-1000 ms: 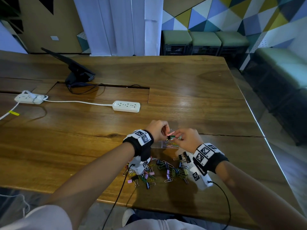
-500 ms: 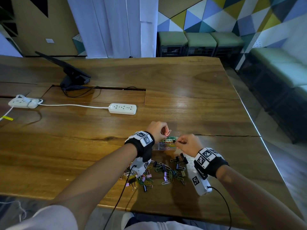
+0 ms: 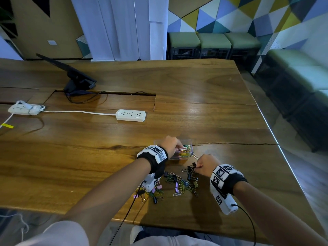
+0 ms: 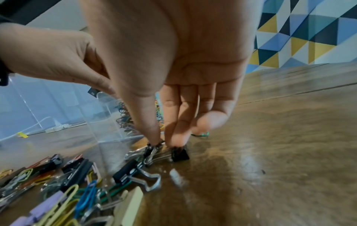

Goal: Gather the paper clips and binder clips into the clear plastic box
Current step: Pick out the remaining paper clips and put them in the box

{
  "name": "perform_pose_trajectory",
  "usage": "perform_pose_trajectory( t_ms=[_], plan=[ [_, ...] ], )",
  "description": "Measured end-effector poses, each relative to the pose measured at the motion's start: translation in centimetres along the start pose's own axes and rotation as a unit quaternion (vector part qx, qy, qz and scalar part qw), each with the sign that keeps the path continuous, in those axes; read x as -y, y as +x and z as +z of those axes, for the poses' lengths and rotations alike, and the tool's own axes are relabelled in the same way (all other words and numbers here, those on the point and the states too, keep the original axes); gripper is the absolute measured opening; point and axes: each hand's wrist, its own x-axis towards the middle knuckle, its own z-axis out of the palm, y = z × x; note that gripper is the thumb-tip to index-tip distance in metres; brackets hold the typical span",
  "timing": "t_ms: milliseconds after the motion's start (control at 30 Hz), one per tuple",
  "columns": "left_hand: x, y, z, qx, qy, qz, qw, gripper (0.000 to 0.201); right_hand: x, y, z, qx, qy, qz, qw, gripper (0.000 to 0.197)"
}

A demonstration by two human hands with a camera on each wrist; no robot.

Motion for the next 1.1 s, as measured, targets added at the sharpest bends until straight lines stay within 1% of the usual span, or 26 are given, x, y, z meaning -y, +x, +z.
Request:
perform_pose_trajectory(
  t_ms=[100, 167, 233, 300, 367, 467, 533, 567, 633, 667, 800, 933, 1100],
  plan=[
    [0.7, -1.1, 0.3, -0.033, -0.004, 0.022, 0.999, 0.029, 0.5, -0.2, -0.1, -0.018, -0.008, 0.022, 1.000, 0.014],
    [1.2, -2.2, 0.6, -0.053, -0.008, 0.029, 0.998, 0.024, 1.0, -0.3, 0.2, -0.025, -0.001, 0.013, 1.000, 0.012],
    [1.9, -3.4, 1.1, -0.051, -0.002, 0.035, 0.998, 0.019, 1.7, -0.5, 0.7, -0.002, 0.025, -0.013, 1.000, 0.014],
    [2.7, -4.4, 1.8, -0.022, 0.014, 0.037, 0.999, 0.019, 2.5, -0.7, 1.5, 0.041, 0.029, -0.046, 0.998, 0.022],
    [3.4, -5.2, 2.8, 0.014, 0.035, 0.032, 0.999, 0.021, 3.2, -1.0, 2.4, 0.063, 0.001, -0.069, 0.996, 0.035],
    [3.6, -5.7, 4.2, 0.052, 0.056, 0.029, 0.997, 0.024, 3.9, -0.9, 3.6, 0.063, -0.010, -0.059, 0.996, 0.044],
    [3.2, -5.8, 5.0, 0.073, 0.068, 0.033, 0.994, 0.028, 4.4, -1.1, 4.0, 0.066, -0.031, -0.054, 0.996, 0.041],
    [3.0, -5.8, 5.3, 0.080, 0.071, 0.034, 0.994, 0.030, 4.5, -1.1, 4.2, 0.063, -0.035, -0.052, 0.996, 0.043],
    [2.7, -5.8, 6.0, 0.089, 0.075, 0.029, 0.993, 0.036, 4.6, -1.3, 4.3, 0.066, -0.020, -0.045, 0.997, 0.056],
    [2.6, -5.8, 6.3, 0.090, 0.075, 0.023, 0.993, 0.037, 4.7, -1.4, 4.3, 0.070, -0.016, -0.044, 0.996, 0.057],
    [2.5, -5.7, 7.2, 0.077, 0.058, 0.014, 0.995, 0.032, 4.4, -1.1, 4.2, 0.072, -0.001, -0.030, 0.997, 0.035],
    [3.0, -5.3, 6.9, 0.076, 0.061, 0.005, 0.995, 0.031, 4.0, -1.2, 4.0, 0.108, 0.009, -0.030, 0.994, 0.035],
    [3.8, -4.9, 5.7, 0.028, 0.044, -0.026, 0.998, 0.037, 3.7, -1.4, 4.3, 0.081, 0.010, -0.048, 0.995, 0.026]
  ],
)
